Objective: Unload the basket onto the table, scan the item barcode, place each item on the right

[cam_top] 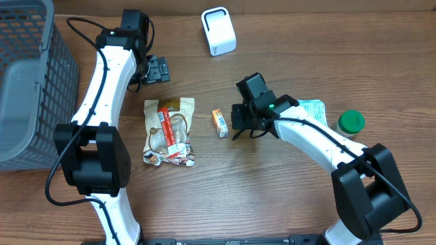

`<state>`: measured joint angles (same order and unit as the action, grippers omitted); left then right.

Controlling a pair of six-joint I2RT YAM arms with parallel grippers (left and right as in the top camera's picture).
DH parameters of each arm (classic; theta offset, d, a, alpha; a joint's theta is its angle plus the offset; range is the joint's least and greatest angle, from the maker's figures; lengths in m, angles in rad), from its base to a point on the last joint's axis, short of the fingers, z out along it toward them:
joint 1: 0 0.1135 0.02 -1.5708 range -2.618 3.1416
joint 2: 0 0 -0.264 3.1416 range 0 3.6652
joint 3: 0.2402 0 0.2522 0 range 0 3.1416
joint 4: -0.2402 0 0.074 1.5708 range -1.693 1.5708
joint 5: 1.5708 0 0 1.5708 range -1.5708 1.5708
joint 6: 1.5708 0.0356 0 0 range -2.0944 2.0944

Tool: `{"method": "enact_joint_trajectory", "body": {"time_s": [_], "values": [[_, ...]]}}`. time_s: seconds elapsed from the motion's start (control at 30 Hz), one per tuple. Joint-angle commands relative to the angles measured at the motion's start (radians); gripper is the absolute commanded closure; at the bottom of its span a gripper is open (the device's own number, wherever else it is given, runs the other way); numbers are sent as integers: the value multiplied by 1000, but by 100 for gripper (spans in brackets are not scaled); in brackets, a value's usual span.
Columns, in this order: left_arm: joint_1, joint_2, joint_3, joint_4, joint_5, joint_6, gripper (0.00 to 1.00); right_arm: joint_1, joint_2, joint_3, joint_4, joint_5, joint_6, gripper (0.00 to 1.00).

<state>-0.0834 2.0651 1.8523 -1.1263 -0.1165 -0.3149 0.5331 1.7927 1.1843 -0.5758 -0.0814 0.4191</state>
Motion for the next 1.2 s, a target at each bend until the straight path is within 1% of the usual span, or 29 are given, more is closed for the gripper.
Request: {"method": "enact_joint_trajectory", "body": {"time_s": [0.0, 0.4, 0.8, 0.9, 1.17], "values": [[-2, -30, 16, 1, 3, -3, 0, 11, 2, -7, 14, -53, 3, 96], [-2, -30, 16, 1, 3, -3, 0, 17, 5, -7, 26, -62, 4, 96], [-2, -30, 16, 1, 3, -3, 0, 18, 50, -7, 35, -63, 4, 96], [-2, -30, 16, 1, 3, -3, 0, 18, 50, -7, 43, -90, 4, 96], [-2, -30, 16, 1, 3, -3, 0, 75, 50, -7, 76, -122, 4, 96]]}}
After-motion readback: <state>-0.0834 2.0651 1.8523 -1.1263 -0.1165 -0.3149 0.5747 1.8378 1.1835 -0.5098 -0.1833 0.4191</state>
